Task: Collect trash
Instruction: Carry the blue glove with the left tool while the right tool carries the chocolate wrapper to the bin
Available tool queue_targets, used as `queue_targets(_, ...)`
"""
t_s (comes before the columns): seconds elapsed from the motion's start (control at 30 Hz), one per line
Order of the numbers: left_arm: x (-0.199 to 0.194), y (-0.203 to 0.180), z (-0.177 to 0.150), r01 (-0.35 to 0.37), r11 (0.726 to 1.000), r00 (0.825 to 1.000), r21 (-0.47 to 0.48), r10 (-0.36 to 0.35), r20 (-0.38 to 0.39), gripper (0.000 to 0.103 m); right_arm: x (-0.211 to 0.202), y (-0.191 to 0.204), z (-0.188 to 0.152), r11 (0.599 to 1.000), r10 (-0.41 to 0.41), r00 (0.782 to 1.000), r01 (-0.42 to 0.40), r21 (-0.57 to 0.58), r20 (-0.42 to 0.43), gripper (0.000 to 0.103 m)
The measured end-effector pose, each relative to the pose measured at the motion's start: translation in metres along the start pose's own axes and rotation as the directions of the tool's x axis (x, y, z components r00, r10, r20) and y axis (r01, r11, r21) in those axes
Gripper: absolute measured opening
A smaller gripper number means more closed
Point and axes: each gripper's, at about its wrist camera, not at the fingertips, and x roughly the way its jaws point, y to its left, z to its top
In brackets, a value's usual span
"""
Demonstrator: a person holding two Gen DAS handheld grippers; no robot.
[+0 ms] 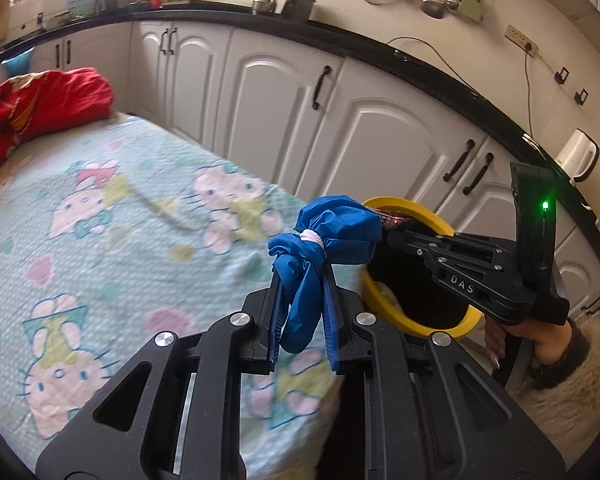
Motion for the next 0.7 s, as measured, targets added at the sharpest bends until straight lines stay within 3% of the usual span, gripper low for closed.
queue_targets(0.7,0.037,-0.083,0.014,0.096,0.991,0.995,0.096,-0.095,-0.017,0.012,-0.045,-0.086,-0.044,0.973,-0.133,0.991,0.131,0.190,-0.006,0.001)
